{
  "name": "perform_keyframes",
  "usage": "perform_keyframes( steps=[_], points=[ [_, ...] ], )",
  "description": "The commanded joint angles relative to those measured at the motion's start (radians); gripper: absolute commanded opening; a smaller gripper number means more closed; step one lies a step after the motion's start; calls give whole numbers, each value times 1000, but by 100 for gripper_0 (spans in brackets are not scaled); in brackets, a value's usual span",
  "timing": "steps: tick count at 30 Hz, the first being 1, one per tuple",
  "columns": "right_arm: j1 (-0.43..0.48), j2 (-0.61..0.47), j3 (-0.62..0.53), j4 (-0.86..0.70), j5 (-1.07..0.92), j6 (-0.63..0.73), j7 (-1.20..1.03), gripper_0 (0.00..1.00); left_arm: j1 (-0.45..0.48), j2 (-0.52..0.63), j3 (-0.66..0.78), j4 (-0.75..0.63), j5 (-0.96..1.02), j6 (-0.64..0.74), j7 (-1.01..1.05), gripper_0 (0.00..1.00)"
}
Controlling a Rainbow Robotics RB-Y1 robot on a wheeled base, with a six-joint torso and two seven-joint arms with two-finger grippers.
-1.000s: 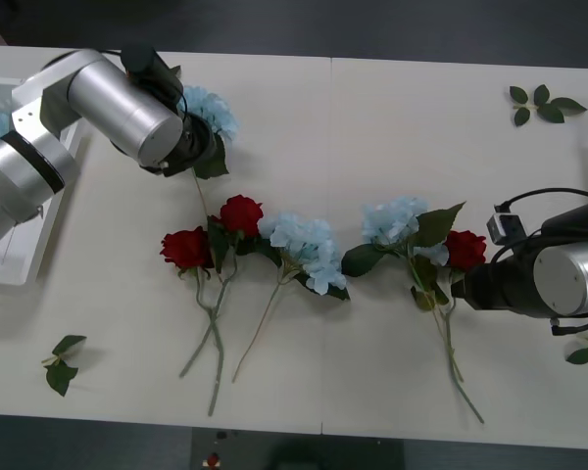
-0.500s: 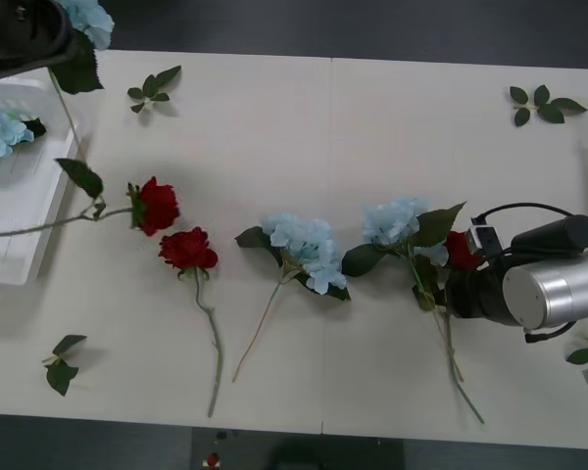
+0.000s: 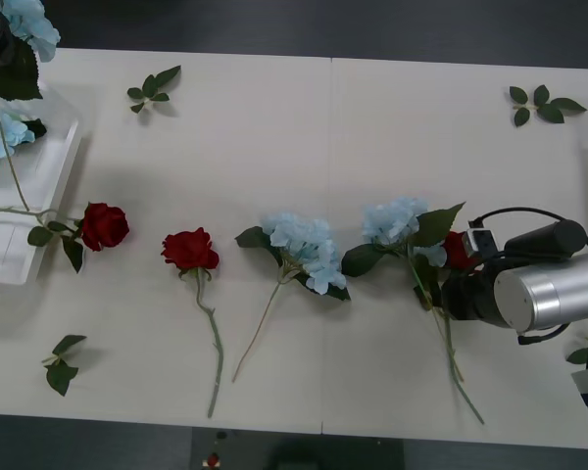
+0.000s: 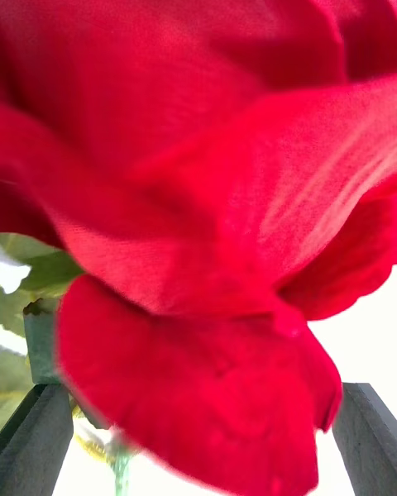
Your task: Put the red flowers into the right box and the blue flowers into the left box
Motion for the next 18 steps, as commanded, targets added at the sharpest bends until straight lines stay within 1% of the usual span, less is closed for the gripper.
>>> perform_keyframes(
  steps=[1,3,4,5,6,7,8,9,13,18],
  points=[
    [-26,10,15,13,21,-18,-33,91,-30,14,26,7,-16,-1,-16,0],
    [-26,15,16,13,27,-19,-33,91,-30,14,29,16,-16,-1,-22,0],
    [-28,15,16,13,29,-19,-34,87,-30,14,29,17,-16,-1,-24,0],
    [-28,16,16,13,29,-19,-33,73,-30,14,29,17,-17,-1,-27,0],
    [-28,16,18,13,30,-18,-33,42,-30,14,29,19,-17,-3,-28,0],
    [-30,15,20,13,30,-19,-34,28,-30,14,29,19,-17,-1,-30,0],
    [-30,16,20,13,30,-19,-36,12,-30,14,29,19,-19,-1,-34,0],
    [-30,16,21,13,29,-19,-36,1,-30,19,29,19,-22,-1,-37,0],
    [-30,18,23,13,29,-19,-39,0,-30,42,29,28,-36,-1,-85,0],
    [-30,18,26,13,26,-19,-48,0,-30,59,29,109,-47,-15,-258,0]
  ],
)
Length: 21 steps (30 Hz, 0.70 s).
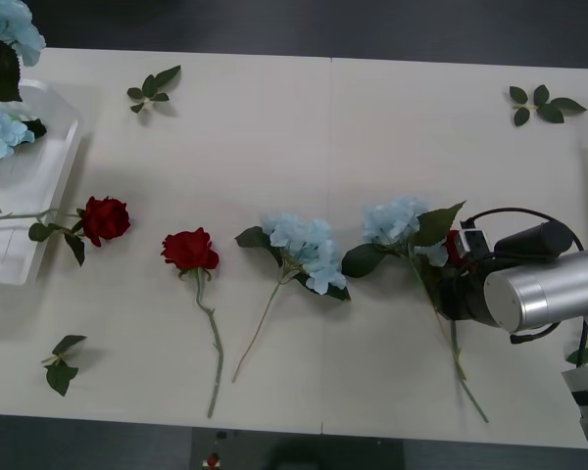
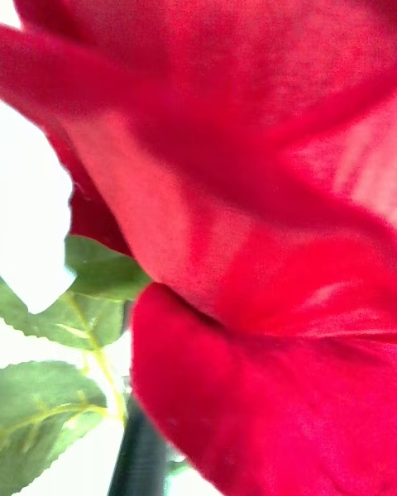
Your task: Put the red flowers into the right box and the blue flowers into the left box
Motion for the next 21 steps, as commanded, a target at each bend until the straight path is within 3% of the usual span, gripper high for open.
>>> perform_keyframes(
  steps=[1,9,21],
  points=[
    [-17,12,-2,-8,7,-7,-47,0,-30,55,29,63,-21,-14,-144,0],
    [-56,3,-35,-30,5,-7,-59,0,-30,47,29,195,-35,-77,-264,0],
    [-150,-140,-162,-99,-41,-7,-59,0,-30,45,29,207,-17,-91,-265,0]
  ],
)
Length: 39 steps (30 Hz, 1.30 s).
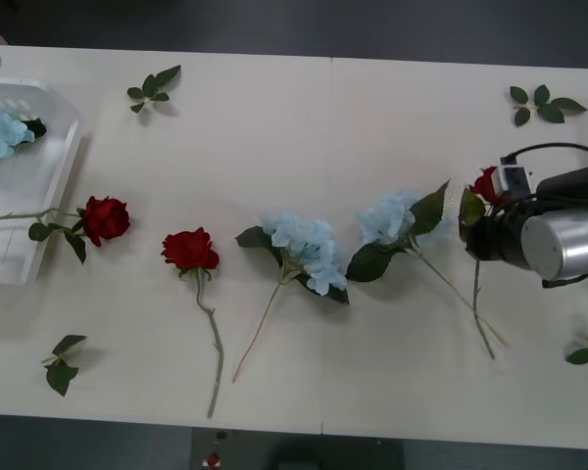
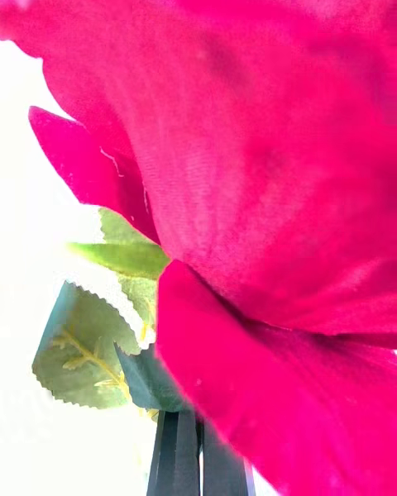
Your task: Put the red flowers into the right box and the blue flowers into the left box
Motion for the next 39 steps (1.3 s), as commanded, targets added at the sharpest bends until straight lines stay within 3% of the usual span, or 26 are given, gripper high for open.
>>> perform_keyframes(
  steps=[1,8,16,21,26,29,33,39],
  points=[
    [-33,-85,-80,-56,-49,-7,-46,0,-29,42,29,-3,7,-9,-17,0],
    [-33,-183,-204,-71,-64,20,-38,0,-15,42,29,-3,11,-23,-18,0],
    [-33,-285,-406,-71,-87,168,-25,0,131,70,29,34,110,-291,-26,1],
    [-33,-318,-515,-16,-93,193,-8,0,165,70,29,38,107,-336,-37,2],
    [-44,-361,-555,165,-103,29,95,0,185,71,29,40,91,-339,-51,8],
    [-71,-384,-543,303,-109,-108,141,0,205,71,29,41,67,-359,-58,26],
    [-157,-423,-524,532,-112,-275,209,0,231,71,29,49,67,-403,-69,43],
    [-251,-456,-478,748,-119,-365,264,0,238,71,30,49,67,-413,-78,48]
  ],
)
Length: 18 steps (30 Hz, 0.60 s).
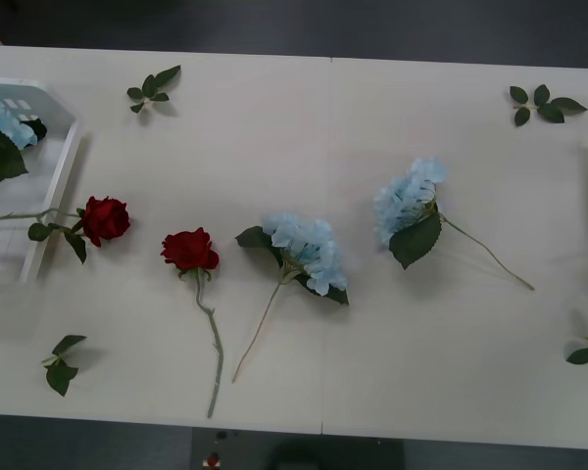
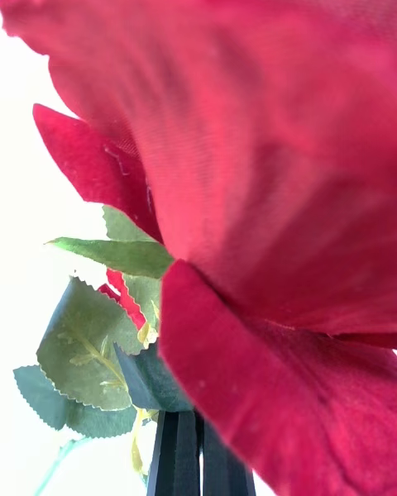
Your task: Put the red flowers into the right box and the blue flowers into the left box
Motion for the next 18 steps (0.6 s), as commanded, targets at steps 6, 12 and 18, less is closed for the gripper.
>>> perform_keyframes(
  steps=[6,12,18],
  points=[
    [-45,-50,47,48,-18,-78,46,69,-6,55,28,4,39,-9,-58,58],
    [-46,-50,59,36,-49,-52,57,91,-6,60,56,-26,162,-20,-70,72],
    [-6,-42,76,-108,-164,82,72,91,-7,58,67,-126,206,-20,-84,81]
  ],
)
